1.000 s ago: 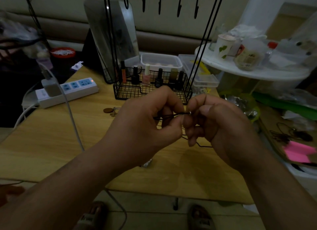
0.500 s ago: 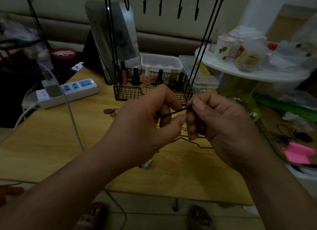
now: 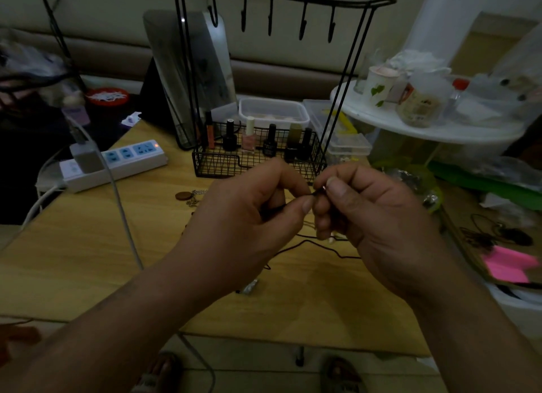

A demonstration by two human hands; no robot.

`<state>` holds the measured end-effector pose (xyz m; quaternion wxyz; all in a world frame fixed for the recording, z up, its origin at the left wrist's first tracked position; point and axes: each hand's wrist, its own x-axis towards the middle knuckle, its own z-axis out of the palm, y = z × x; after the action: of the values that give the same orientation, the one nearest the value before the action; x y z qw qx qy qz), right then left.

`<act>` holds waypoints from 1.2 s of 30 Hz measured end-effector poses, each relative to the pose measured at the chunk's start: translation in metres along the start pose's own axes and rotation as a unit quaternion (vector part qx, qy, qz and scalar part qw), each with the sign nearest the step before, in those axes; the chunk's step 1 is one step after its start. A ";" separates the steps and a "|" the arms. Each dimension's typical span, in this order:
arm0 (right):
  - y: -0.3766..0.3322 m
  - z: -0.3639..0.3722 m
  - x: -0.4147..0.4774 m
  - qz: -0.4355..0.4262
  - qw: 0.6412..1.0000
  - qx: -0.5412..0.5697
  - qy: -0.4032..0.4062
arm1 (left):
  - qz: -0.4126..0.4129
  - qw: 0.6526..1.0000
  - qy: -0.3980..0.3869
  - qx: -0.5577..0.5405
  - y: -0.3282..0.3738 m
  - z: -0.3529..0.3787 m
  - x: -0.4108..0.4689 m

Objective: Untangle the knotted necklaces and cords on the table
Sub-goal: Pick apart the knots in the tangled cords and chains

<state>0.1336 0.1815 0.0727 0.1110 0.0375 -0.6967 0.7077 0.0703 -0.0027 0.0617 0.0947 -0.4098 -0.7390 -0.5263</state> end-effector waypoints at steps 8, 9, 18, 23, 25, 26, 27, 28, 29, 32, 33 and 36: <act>-0.002 0.005 -0.005 0.025 0.999 -0.007 -0.021 | 0.003 1.000 0.007 0.027 0.001 -0.001 0.001; -0.002 0.005 -0.005 0.019 0.999 -0.034 -0.021 | 0.005 0.999 0.002 0.037 0.001 -0.001 0.001; 0.001 -0.008 0.003 0.051 0.996 -0.011 0.069 | -0.140 0.983 -0.111 -0.050 0.000 -0.002 0.002; 0.009 -0.015 0.009 0.062 0.991 0.007 0.118 | -0.294 0.890 -0.210 -0.277 -0.004 -0.008 0.007; 0.010 -0.017 0.010 0.065 0.990 0.016 0.127 | -0.306 0.863 -0.236 -0.324 -0.004 -0.008 0.007; 0.011 -0.016 0.010 0.068 0.989 0.024 0.128 | -0.306 0.856 -0.243 -0.339 -0.004 -0.008 0.007; 0.011 -0.016 0.010 0.071 0.988 0.035 0.130 | -0.305 0.851 -0.245 -0.350 -0.004 -0.006 0.007; 0.011 -0.016 0.010 0.073 0.988 0.045 0.132 | -0.305 0.847 -0.243 -0.362 -0.003 -0.005 0.007; 0.011 -0.015 0.010 0.075 0.987 0.049 0.135 | -0.306 0.843 -0.237 -0.374 -0.003 -0.004 0.007; 0.013 -0.012 0.007 0.088 0.980 -0.027 0.175 | -0.310 0.838 -0.208 -0.399 -0.003 -0.001 0.008; 0.013 -0.010 0.005 0.092 0.974 -0.083 0.190 | -0.310 0.839 -0.199 -0.399 -0.005 0.000 0.008; 0.013 -0.005 -0.002 0.087 0.960 -0.188 0.191 | -0.313 0.848 -0.181 -0.387 -0.006 0.001 0.009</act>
<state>0.1336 0.1866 0.0597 0.1850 -0.1807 -0.7835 0.5651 0.0601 0.0018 0.0622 -0.3772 -0.2479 -0.5682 -0.6881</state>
